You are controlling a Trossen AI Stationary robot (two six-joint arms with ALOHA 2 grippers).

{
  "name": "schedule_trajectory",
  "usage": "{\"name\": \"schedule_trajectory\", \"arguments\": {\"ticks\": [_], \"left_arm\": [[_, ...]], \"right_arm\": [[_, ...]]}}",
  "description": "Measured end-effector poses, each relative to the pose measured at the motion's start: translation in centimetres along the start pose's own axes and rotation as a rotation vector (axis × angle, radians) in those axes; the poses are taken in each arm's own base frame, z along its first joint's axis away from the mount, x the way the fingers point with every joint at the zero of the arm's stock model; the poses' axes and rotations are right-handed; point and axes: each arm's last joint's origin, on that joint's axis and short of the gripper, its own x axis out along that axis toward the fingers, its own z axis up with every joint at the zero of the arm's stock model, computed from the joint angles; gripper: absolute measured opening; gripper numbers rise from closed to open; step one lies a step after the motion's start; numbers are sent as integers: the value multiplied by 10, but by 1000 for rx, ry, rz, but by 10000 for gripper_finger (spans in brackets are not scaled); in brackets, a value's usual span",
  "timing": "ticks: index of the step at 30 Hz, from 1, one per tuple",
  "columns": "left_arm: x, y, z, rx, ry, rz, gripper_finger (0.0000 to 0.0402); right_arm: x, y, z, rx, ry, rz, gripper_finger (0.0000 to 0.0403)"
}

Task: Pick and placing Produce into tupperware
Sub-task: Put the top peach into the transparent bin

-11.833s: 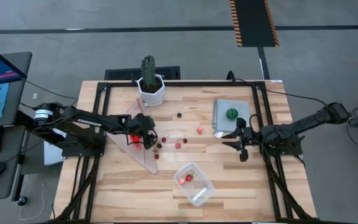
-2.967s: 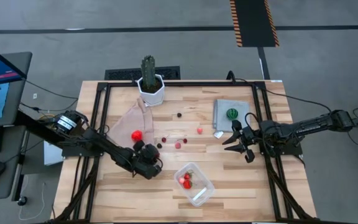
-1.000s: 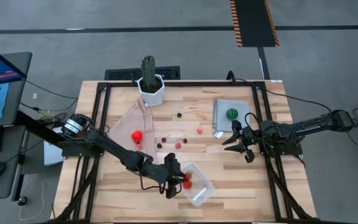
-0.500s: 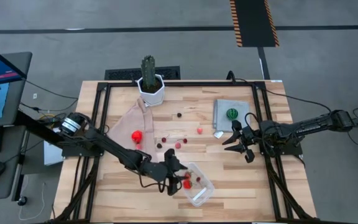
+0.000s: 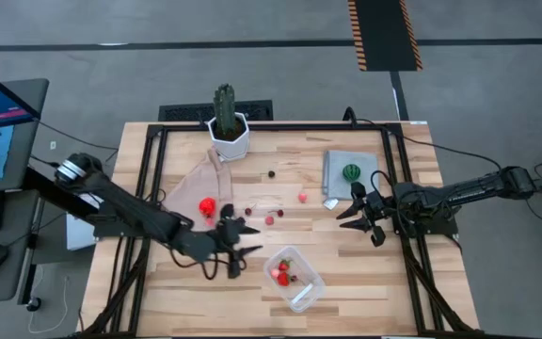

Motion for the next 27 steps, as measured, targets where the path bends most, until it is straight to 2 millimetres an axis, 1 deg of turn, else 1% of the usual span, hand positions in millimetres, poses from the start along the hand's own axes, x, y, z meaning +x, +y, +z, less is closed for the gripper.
{"name": "schedule_trajectory", "arguments": {"ticks": [5, 9, 12, 16, 21, 27], "left_arm": [[-32, 25, -17, -40, -52, 42, 178], [-48, 44, -36, -84, -90, 37, 178], [-57, 54, -52, -94, -129, -52, 178], [-66, 63, -72, -45, -189, -207, 178], [-77, 76, -91, -17, -298, -256, 178], [-86, 91, -109, 7, -346, -246, 178]], "right_arm": [[0, 0, 0, 0, 0, 0, 134], [0, 0, 0, -1, -2, 0, 134], [0, 0, 1, -2, -10, -4, 132], [0, -3, 1, 38, -22, -84, 133], [0, -10, 2, 96, -19, -223, 135], [8, -18, 29, 133, 20, -309, 132]]}}
